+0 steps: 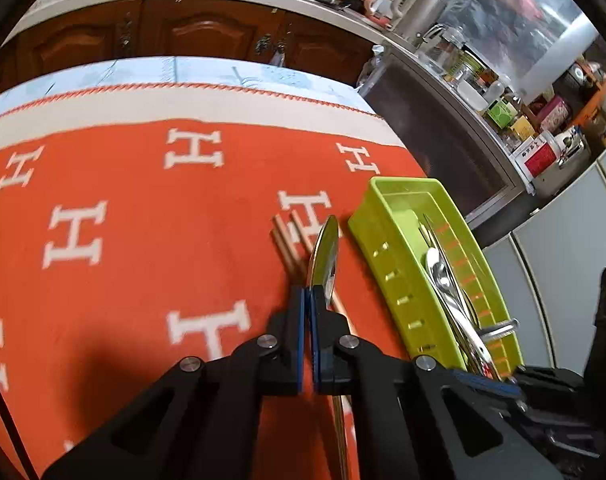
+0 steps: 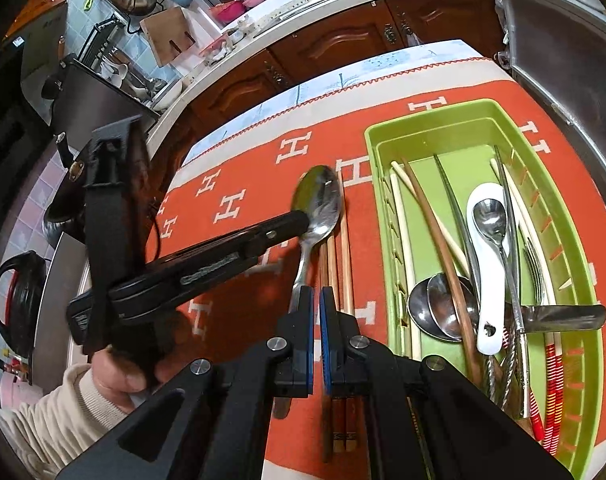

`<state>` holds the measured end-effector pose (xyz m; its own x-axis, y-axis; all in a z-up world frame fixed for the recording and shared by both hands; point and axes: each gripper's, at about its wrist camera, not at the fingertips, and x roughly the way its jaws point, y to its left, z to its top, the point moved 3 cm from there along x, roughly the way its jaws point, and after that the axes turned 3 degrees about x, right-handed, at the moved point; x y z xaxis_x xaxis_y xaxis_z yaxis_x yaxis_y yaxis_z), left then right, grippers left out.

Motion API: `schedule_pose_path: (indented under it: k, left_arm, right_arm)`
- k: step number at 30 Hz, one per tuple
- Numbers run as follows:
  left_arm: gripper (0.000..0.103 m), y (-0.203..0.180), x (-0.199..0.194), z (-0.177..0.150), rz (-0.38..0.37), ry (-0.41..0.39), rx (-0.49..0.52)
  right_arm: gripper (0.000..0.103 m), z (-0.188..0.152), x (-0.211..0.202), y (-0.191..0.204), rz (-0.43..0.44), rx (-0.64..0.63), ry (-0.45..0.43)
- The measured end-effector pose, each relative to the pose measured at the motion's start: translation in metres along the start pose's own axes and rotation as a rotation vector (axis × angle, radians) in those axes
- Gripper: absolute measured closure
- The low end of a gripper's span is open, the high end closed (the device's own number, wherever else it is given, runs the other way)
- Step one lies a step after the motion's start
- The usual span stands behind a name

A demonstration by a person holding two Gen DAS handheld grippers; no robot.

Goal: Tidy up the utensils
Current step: 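Withdraw both tools from the tray toward the remaining spoon and chopsticks, then grasp the large steel spoon with the left tool while the right tool grasps a wooden chopstick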

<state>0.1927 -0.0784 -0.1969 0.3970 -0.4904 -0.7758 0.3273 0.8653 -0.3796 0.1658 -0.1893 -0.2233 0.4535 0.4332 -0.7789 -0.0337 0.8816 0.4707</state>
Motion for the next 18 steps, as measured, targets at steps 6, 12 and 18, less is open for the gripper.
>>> schedule_pose_path:
  k: [6,12,18]
  left_arm:
    - [0.103,0.01,-0.027,-0.019,0.031,0.03,0.001]
    - [0.103,0.019,-0.051,-0.042,0.054,0.055,-0.005]
    - [0.103,0.028,-0.067,-0.057,0.053,0.045,-0.036]
  right_arm:
    - [0.1,-0.002,0.008,0.009,-0.005,-0.03,0.026]
    - [0.1,-0.007,0.025,0.02,-0.061,-0.074,0.085]
    - [0.098,-0.015,0.052,0.021,-0.145,-0.081,0.143]
